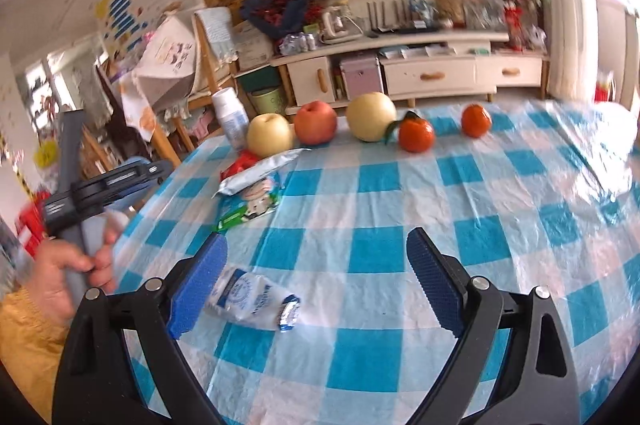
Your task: Collect trash
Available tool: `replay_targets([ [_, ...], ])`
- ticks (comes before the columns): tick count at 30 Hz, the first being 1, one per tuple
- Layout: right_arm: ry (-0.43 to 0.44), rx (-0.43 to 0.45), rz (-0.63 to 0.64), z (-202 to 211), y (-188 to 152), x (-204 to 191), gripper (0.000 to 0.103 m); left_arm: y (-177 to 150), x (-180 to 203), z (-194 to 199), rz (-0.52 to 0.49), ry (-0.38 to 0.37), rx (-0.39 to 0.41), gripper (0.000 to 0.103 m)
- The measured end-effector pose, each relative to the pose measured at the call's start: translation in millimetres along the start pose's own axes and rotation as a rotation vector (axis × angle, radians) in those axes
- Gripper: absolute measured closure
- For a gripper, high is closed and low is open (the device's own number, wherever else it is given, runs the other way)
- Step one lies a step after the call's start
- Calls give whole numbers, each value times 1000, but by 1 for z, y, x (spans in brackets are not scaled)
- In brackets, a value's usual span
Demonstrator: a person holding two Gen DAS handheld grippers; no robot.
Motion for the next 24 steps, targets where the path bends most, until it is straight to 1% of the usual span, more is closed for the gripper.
replay_targets([
  [3,35,-10,-48,-2,0,12,11,22,7,-37,24,17,-39,44],
  [4,42,-13,-57,-2,0,14,11,26,9,-44,31,20,-49,46],
  [8,74,-27,-88,-4,0,23,11,47,6,-83,64,64,-94,56],
  [10,97,-35,-103,-6,0,24,11,51,1,-99,80,98,-126,59],
  [12,109,-43,-105,-8,0,24,11,52,-1,-116,85,105,-168,61],
  [14,116,-51,-103,-9,0,23,11,50,2,-127,59,120,-210,62],
  [16,120,-58,-108,-10,-1,24,11,49,7,-129,21,134,-205,66],
  [19,134,-58,-128,-9,-1,27,11,45,14,-128,-13,125,-215,67],
  [22,136,-54,-147,-9,0,32,11,34,26,-124,-62,88,-228,67],
  [24,138,-55,-157,-9,0,35,11,23,40,-119,-112,72,-236,67],
])
Point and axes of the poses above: each gripper's, at about its wrist camera, not at the fingertips, and z roughly against the way its jaws point, x to its right, y to its top, the point moved 6 cm from there along -z, roughly the way its jaws point, and after that the axes turned 11 degrees about -x, right-handed, at the moved point
